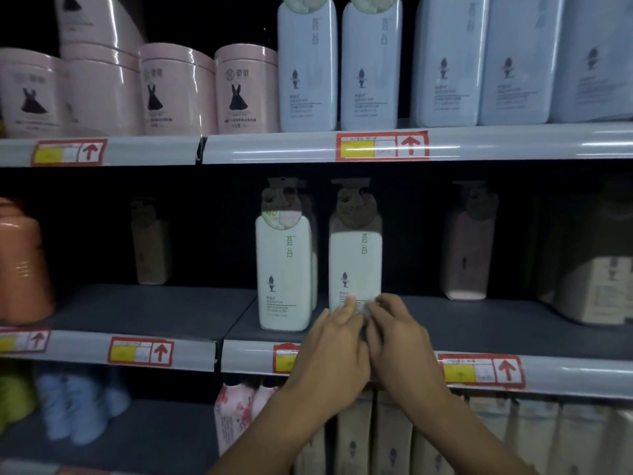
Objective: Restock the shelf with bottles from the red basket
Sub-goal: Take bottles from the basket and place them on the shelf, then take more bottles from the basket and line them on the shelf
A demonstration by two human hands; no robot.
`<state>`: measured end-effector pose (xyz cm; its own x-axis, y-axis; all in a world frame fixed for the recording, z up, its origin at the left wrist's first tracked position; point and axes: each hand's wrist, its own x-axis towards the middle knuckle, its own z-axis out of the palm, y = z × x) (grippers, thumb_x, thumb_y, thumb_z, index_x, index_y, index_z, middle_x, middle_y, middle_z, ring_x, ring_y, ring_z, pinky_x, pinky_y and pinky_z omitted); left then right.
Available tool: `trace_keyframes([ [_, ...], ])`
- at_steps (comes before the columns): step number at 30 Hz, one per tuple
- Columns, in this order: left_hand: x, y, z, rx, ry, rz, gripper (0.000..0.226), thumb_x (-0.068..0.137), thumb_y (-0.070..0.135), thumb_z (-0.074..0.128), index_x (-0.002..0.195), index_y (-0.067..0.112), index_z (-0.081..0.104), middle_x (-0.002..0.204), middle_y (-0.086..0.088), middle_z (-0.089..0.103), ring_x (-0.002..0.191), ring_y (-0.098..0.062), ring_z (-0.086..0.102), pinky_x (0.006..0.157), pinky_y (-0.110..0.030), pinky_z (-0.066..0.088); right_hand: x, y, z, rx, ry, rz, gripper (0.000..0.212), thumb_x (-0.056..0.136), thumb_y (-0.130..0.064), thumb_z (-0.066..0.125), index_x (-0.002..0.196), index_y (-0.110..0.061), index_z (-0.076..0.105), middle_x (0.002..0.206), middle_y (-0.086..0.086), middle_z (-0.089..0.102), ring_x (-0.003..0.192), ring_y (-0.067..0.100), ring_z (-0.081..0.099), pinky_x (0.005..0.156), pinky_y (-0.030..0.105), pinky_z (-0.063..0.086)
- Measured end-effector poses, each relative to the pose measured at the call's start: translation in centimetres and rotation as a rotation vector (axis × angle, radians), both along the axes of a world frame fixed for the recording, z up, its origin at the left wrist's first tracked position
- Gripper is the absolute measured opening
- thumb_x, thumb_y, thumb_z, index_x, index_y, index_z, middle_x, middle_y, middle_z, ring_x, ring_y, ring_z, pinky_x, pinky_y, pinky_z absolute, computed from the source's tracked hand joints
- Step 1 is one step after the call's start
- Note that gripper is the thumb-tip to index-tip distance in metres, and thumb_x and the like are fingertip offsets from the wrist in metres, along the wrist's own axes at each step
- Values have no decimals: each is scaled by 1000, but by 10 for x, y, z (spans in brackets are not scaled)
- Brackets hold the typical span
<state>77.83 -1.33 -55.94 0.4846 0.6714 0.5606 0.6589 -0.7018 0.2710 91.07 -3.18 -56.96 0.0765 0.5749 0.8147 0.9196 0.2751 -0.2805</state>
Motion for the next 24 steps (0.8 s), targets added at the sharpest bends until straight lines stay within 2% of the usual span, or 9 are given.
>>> trace_keyframes([
  [5,2,-1,-1,14,34,-8,58,101,14,36,158,21,34,169,-1,24,156,-7,17,129,-32,6,0,1,6,-145,-8,-36,20,104,-20,51,112,-11,67,122,5,54,81,28,68,73,43,57],
  [7,0,-2,-1,8,22,-11,55,102,16,35,157,22,35,168,1,26,156,-5,17,129,-32,6,-1,-2,9,-193,-10,-35,25,105,-21,49,122,-13,65,127,6,52,90,29,68,77,43,57],
  [10,-4,-10,0,10,-34,-23,54,105,20,34,159,22,31,168,4,27,155,-2,15,129,-28,3,-3,-15,11,-160,-43,-88,36,100,-21,55,135,-15,60,127,8,57,102,29,63,79,42,57],
  [14,-10,-28,3,12,-109,-37,53,106,21,38,159,17,31,168,4,26,153,1,15,128,-24,3,-7,-39,10,-68,-83,-172,39,90,-16,67,129,-13,66,119,12,65,99,33,63,78,43,54],
  [16,-14,-43,-1,-15,-164,-45,53,106,23,41,159,17,33,167,4,27,152,0,18,128,-26,7,-11,-55,4,-77,-79,-139,41,91,-17,66,131,-12,65,121,13,65,103,35,62,83,45,54],
  [20,-29,-77,-33,-142,-380,-64,49,104,24,52,152,20,47,161,7,40,148,-5,33,123,-33,31,-21,-104,-29,-80,-45,-61,37,98,-26,60,132,-13,63,126,10,62,113,31,59,91,45,53],
  [22,-37,-99,-65,-170,-432,-70,47,101,25,55,147,20,53,156,7,47,144,-4,40,122,-30,33,-28,-131,-59,-137,-37,-14,36,100,-28,57,133,-14,63,126,8,62,115,29,58,94,44,52],
  [24,-47,-124,-107,-186,-400,-85,46,99,25,55,145,19,56,152,5,52,141,-7,46,120,-26,35,-34,-156,-97,-246,-71,21,35,102,-31,52,130,-13,64,124,9,62,114,30,57,93,45,51],
])
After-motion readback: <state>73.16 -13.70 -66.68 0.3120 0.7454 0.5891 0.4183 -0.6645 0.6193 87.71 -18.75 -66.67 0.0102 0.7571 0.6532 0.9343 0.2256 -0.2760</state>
